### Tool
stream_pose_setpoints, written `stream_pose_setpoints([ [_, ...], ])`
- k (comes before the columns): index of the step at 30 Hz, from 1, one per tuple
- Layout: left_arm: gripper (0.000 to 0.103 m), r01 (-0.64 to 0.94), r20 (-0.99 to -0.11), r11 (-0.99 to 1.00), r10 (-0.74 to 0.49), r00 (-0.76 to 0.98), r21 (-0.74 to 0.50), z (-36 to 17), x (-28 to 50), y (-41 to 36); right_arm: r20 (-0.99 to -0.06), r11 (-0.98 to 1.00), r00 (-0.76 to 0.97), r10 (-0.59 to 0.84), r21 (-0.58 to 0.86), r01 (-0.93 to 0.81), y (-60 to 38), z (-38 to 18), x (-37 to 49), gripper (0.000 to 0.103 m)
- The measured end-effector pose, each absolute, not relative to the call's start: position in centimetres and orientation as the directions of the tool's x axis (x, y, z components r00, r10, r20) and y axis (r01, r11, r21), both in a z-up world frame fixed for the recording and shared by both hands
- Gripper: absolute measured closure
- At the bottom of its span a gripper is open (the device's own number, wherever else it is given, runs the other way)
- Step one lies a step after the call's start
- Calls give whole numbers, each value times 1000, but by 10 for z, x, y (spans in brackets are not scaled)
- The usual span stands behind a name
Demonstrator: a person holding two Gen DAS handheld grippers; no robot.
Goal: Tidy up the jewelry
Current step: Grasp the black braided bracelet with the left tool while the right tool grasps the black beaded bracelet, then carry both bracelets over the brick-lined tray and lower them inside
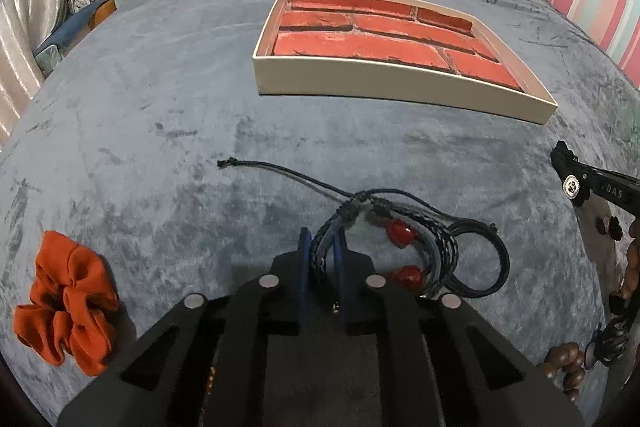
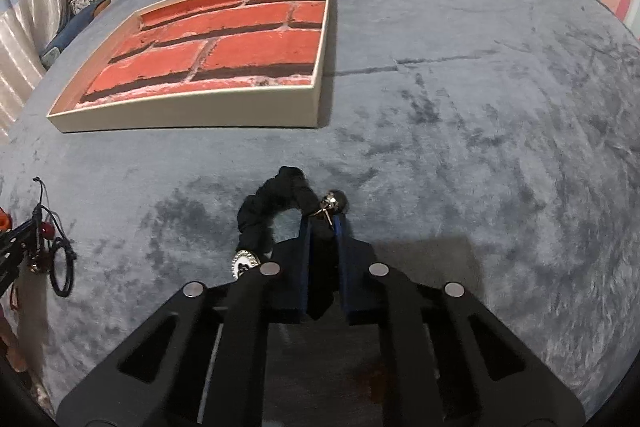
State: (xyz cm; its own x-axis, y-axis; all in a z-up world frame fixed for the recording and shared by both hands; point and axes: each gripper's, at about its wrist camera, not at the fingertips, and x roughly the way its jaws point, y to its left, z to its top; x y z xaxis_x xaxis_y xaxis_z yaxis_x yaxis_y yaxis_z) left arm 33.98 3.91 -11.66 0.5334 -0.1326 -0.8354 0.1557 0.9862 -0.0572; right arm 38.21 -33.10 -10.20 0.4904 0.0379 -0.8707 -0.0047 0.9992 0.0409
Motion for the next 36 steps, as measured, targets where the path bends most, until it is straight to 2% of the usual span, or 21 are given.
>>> stream_pose_setpoints([
  [12, 97, 185, -769, 977, -198, 608, -105, -77, 333, 37, -785, 993, 609, 110, 111, -36, -336, -61, 371, 92],
  [19, 97, 207, -741, 972, -222, 634, -113, -52, 354, 26, -754, 991, 645, 129, 117, -61, -329, -33, 390, 92],
  [29, 97, 197, -728, 978, -185, 660, -70, -29, 452, 5, -731, 994, 676, 95, 103, -28, -324, -19, 478, 92],
  [36, 97, 156, -772, 986, -148, 618, -64, -54, 545, -5, -736, 996, 673, 72, 87, -12, -311, -29, 553, 92],
])
